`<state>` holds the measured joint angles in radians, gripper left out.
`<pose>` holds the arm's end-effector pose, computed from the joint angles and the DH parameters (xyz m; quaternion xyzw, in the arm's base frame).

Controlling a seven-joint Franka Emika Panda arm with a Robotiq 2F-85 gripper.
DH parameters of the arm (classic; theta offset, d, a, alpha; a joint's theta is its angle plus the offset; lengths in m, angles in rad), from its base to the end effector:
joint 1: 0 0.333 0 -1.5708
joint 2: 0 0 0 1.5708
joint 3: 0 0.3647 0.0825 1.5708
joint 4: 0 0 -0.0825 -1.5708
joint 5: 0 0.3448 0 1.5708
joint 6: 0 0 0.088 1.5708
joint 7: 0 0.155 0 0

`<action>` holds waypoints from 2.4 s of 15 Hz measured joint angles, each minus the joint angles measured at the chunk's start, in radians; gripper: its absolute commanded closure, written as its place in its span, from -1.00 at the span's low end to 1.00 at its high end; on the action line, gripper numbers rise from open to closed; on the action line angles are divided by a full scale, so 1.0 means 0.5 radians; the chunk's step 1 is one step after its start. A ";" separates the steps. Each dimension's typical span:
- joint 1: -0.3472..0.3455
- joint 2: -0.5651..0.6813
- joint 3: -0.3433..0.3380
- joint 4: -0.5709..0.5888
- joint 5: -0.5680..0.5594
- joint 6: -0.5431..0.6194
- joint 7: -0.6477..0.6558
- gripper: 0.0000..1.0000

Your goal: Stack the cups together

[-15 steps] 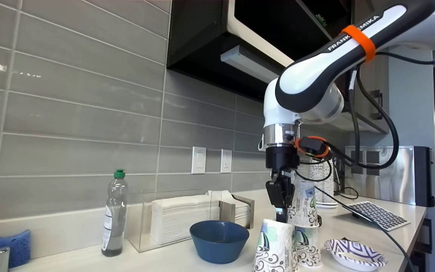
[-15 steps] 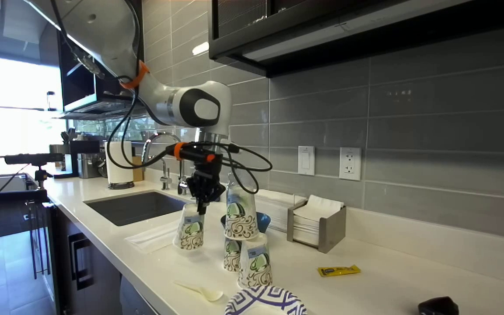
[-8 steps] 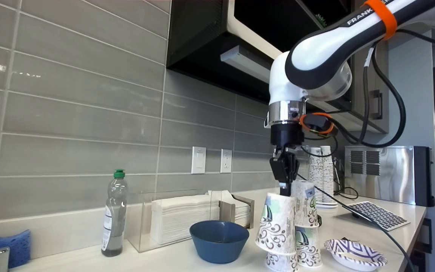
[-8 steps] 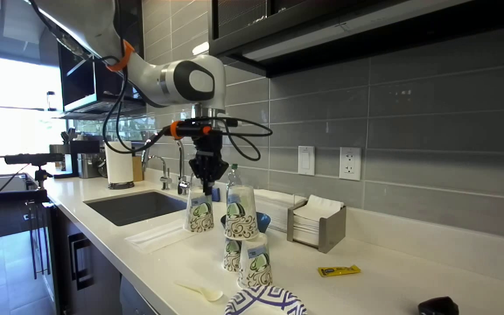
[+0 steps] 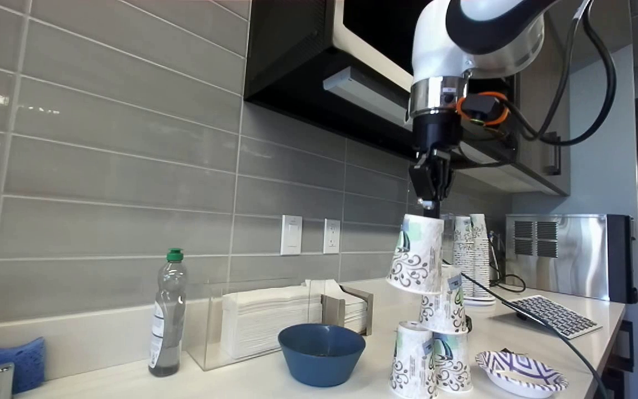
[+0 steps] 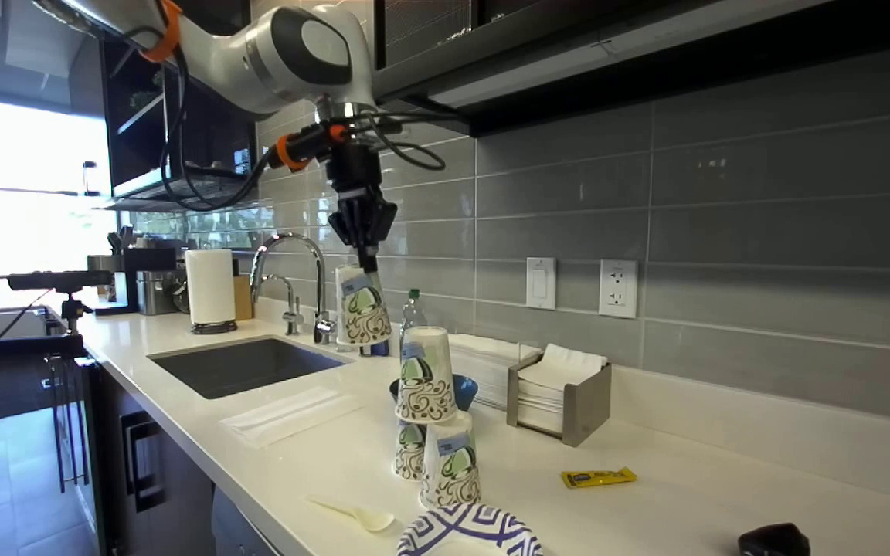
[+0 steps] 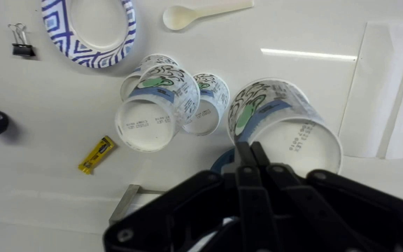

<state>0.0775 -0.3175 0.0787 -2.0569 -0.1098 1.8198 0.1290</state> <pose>0.4152 0.0556 0.5819 0.9968 0.0235 0.0484 0.0597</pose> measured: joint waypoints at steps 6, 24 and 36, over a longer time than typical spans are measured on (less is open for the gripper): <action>-0.057 -0.183 0.041 0.168 -0.160 -0.255 0.182 0.99; -0.231 -0.014 -0.192 0.190 -0.110 -0.157 0.132 0.99; -0.231 0.086 -0.221 0.190 -0.078 -0.145 0.102 0.99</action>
<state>-0.0380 -0.2743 -0.0318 -1.9620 -0.1490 1.7475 0.1801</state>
